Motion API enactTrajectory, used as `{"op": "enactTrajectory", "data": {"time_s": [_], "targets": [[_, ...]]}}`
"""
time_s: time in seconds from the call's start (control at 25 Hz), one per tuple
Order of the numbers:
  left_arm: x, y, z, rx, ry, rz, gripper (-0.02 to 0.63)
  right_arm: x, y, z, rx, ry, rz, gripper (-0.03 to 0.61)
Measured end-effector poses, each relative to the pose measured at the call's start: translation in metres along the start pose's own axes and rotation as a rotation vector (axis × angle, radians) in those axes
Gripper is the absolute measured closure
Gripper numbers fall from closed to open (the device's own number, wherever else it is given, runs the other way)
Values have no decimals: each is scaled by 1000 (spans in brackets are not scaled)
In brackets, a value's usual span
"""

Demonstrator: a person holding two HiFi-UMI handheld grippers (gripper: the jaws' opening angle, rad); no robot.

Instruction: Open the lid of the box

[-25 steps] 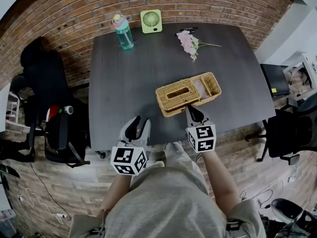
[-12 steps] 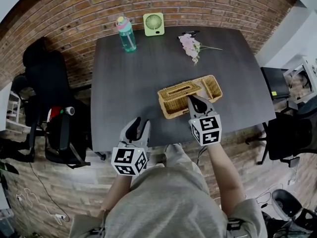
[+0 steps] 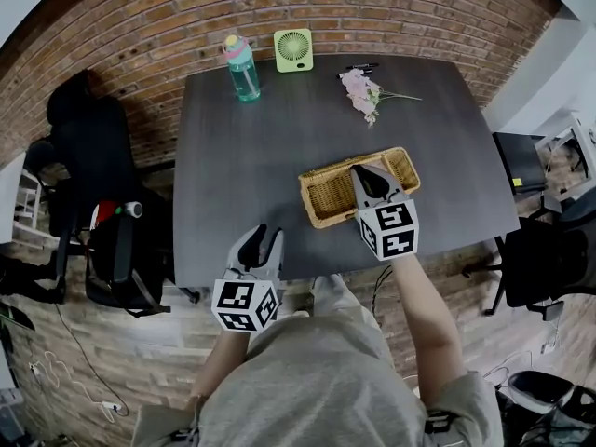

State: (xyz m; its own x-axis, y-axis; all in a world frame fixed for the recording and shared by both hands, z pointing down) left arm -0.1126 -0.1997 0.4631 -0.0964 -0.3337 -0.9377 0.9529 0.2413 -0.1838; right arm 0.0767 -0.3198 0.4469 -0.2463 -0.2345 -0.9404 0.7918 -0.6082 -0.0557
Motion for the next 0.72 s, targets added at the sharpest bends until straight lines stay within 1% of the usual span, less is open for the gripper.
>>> {"op": "enactTrajectory", "data": {"time_s": [0.72], "targets": [[-2, 0, 13, 34, -6, -19, 485, 31, 22, 47, 53, 13, -13, 561]]}}
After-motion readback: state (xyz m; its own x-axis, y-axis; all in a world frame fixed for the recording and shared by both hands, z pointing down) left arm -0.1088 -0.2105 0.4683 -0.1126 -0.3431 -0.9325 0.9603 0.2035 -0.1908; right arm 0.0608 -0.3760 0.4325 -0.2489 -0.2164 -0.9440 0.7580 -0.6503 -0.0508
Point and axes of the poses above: the fingertips, and each gripper's own axes: z forward along the fingers, y to its right, x out of its top, the point moved 3 cm from there along -z, backward along the fingers, and after that the axes turned 8 degrees about x, right-handed, at the moved point
